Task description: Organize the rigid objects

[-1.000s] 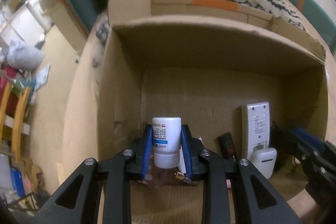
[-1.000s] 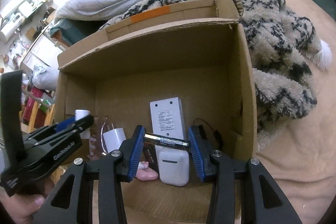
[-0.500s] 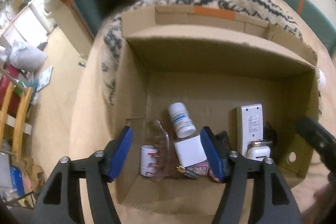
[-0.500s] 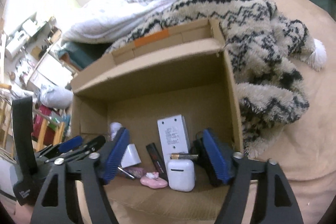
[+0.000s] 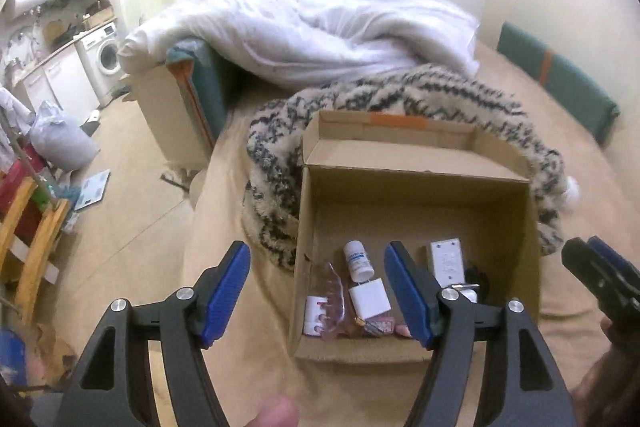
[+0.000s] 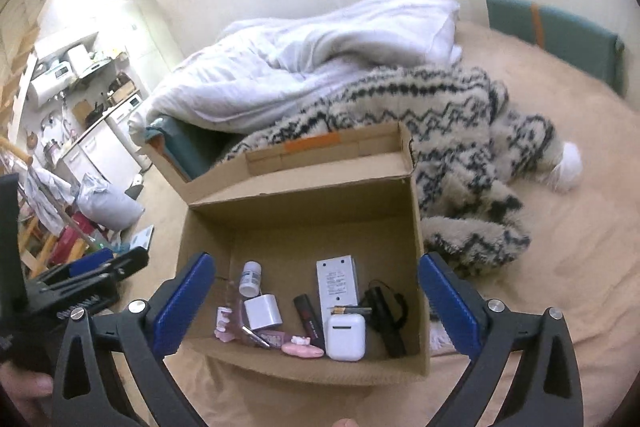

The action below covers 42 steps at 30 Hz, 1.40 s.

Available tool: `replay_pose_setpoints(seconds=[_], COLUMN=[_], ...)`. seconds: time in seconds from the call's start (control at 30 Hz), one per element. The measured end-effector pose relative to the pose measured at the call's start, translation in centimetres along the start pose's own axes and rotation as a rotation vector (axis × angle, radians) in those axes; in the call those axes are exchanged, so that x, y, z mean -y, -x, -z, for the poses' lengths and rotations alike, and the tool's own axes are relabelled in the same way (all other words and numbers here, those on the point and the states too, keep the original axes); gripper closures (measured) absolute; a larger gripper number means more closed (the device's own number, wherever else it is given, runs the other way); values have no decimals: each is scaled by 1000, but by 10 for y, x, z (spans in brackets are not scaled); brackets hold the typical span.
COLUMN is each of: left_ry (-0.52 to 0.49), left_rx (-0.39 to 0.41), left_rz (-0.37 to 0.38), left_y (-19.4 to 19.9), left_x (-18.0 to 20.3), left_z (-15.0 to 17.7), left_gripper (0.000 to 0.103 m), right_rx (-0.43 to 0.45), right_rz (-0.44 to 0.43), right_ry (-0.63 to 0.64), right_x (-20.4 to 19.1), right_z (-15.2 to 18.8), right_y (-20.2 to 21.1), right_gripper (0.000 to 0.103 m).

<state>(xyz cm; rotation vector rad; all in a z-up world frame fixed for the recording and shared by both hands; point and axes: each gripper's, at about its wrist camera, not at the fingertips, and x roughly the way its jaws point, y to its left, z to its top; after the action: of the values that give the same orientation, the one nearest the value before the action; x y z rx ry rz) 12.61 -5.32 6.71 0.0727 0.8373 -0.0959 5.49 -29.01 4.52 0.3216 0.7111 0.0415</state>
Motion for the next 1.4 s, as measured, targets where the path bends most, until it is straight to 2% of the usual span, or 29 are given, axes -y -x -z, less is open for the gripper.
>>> replay_pose_setpoints(seconds=[0.07, 0.13, 0.2, 0.27, 0.33, 0.4, 0.5, 0.57, 0.67, 0.8, 1.4], left_ry=[3, 8, 17, 42, 44, 34, 54, 61, 71, 62, 41], left_rx=[27, 47, 50, 55, 86, 121, 94, 85, 59, 36, 50], left_rz=[9, 7, 5, 25, 26, 3, 9, -2, 20, 27, 33], left_y=[13, 22, 29, 35, 39, 39, 29, 22, 14, 9, 13], left_x=[-7, -12, -19, -26, -30, -32, -35, -34, -34, -30, -23], left_z=[9, 18, 30, 42, 52, 61, 63, 62, 64, 65, 68], left_gripper=[34, 26, 26, 21, 8, 0, 0, 0, 0, 0, 0], right_rx=[17, 27, 27, 27, 37, 35, 2, 6, 23, -1, -8], right_rz=[16, 25, 36, 48, 59, 63, 80, 97, 117, 117, 121], right_ry=[38, 65, 79, 95, 107, 104, 83, 91, 104, 89, 86], right_x=[-6, -11, -14, -17, -17, -16, -13, -14, -14, -11, -8], right_z=[7, 15, 23, 31, 40, 47, 55, 55, 54, 54, 54], right_y=[11, 20, 25, 29, 33, 31, 21, 18, 15, 10, 5], right_gripper=[0, 0, 0, 0, 0, 0, 0, 0, 0, 0, 0])
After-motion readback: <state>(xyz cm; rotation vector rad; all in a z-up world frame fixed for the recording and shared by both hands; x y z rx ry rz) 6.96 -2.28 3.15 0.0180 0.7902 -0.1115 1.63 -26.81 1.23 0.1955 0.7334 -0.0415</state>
